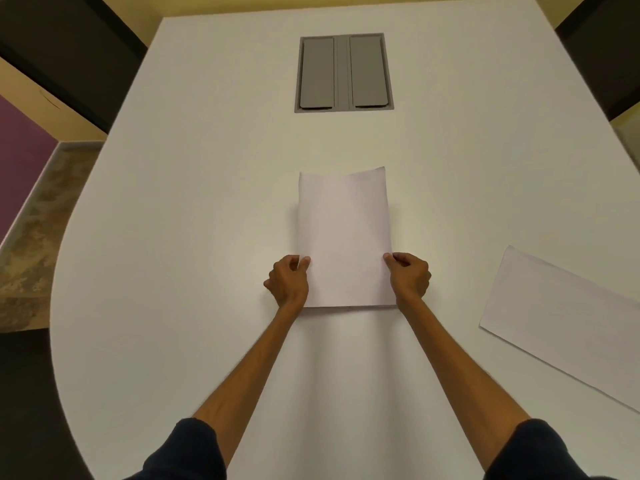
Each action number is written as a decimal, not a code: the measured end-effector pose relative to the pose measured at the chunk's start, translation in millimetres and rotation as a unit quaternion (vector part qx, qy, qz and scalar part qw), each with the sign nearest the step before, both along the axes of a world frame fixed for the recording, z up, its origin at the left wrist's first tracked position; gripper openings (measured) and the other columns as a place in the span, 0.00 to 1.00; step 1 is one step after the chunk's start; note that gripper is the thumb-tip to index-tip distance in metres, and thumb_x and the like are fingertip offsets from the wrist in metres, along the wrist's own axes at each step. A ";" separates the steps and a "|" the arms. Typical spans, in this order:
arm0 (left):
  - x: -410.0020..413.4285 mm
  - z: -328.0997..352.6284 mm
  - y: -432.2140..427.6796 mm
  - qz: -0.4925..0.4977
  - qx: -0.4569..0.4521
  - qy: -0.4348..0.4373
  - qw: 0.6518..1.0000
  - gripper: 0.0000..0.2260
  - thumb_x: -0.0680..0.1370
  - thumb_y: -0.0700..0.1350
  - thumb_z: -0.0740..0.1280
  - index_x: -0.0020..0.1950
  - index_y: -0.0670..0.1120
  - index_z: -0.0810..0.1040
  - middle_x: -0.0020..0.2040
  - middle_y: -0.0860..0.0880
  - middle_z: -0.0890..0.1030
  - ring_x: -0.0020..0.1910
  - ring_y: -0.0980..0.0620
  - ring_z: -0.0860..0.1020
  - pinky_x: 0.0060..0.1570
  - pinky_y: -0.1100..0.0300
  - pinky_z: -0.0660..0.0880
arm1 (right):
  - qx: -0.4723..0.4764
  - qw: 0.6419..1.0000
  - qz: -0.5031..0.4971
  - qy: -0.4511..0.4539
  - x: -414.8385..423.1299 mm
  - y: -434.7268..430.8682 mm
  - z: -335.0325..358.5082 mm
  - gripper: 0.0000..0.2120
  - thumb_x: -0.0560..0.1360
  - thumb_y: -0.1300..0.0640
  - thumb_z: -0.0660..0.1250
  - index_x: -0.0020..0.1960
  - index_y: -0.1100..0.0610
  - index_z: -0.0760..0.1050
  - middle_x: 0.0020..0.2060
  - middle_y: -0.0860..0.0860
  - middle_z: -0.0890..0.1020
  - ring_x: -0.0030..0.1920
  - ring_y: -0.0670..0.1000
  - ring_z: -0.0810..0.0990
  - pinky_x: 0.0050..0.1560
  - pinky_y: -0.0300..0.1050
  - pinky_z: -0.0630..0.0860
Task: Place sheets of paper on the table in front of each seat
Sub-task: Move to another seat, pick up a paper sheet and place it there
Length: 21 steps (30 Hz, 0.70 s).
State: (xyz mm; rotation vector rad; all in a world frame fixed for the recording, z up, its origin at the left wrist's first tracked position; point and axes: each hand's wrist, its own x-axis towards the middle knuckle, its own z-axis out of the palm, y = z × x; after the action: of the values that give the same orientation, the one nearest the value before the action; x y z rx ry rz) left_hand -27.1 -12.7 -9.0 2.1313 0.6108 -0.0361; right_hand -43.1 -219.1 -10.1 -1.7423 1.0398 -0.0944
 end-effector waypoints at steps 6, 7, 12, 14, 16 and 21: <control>-15.9 43.7 1.6 -0.024 -0.114 -0.048 0.992 0.10 0.77 0.46 0.72 0.53 0.40 0.83 0.44 0.49 0.84 0.48 0.48 0.83 0.49 0.58 0.79 | 0.123 0.989 -0.046 -0.064 -24.9 -17.5 41.1 0.12 0.67 0.55 0.79 0.49 0.58 0.84 0.43 0.49 0.85 0.45 0.50 0.83 0.51 0.42 0.78; -20.1 53.1 0.2 -0.026 -0.126 -0.056 0.990 0.10 0.77 0.47 0.72 0.52 0.40 0.83 0.44 0.50 0.83 0.47 0.48 0.83 0.50 0.56 0.80 | 0.138 0.986 -0.051 -0.075 -30.6 -19.9 49.7 0.13 0.67 0.56 0.79 0.49 0.58 0.84 0.43 0.50 0.85 0.45 0.50 0.83 0.51 0.42 0.79; -49.2 106.6 -4.5 -0.041 -0.176 -0.110 0.977 0.11 0.77 0.48 0.72 0.51 0.40 0.83 0.45 0.48 0.84 0.46 0.49 0.83 0.51 0.55 0.80 | 0.187 0.972 -0.051 -0.132 -67.1 -26.7 101.3 0.15 0.66 0.56 0.79 0.50 0.59 0.83 0.44 0.51 0.85 0.44 0.51 0.83 0.40 0.38 0.76; -61.6 127.6 -4.6 -0.056 -0.196 -0.130 0.970 0.11 0.77 0.48 0.72 0.51 0.41 0.83 0.45 0.48 0.84 0.47 0.49 0.83 0.50 0.57 0.80 | 0.198 0.967 -0.048 -0.150 -84.2 -28.9 124.7 0.15 0.67 0.56 0.79 0.51 0.60 0.83 0.45 0.52 0.85 0.45 0.52 0.83 0.43 0.42 0.75; -74.1 147.4 -3.1 -0.072 -0.217 -0.146 0.963 0.10 0.76 0.48 0.72 0.51 0.41 0.84 0.45 0.48 0.84 0.47 0.49 0.83 0.50 0.58 0.80 | 0.200 0.964 -0.043 -0.171 -104.6 -30.9 150.7 0.13 0.67 0.56 0.79 0.49 0.58 0.83 0.45 0.52 0.85 0.44 0.51 0.83 0.43 0.43 0.75; -108.4 194.3 0.6 -0.135 -0.262 -0.182 0.938 0.07 0.75 0.47 0.73 0.49 0.45 0.84 0.44 0.51 0.85 0.45 0.50 0.84 0.51 0.55 0.81 | 0.181 0.952 -0.034 -0.243 -172.3 -32.0 214.0 0.09 0.68 0.56 0.78 0.47 0.55 0.83 0.47 0.51 0.86 0.45 0.48 0.84 0.45 0.43 0.76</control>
State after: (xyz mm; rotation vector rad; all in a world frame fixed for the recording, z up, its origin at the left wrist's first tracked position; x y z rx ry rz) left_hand -135.5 -12.0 185.4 1.6261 0.0664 0.0405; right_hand -215.4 -251.0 203.9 -1.2600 0.6980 -0.3387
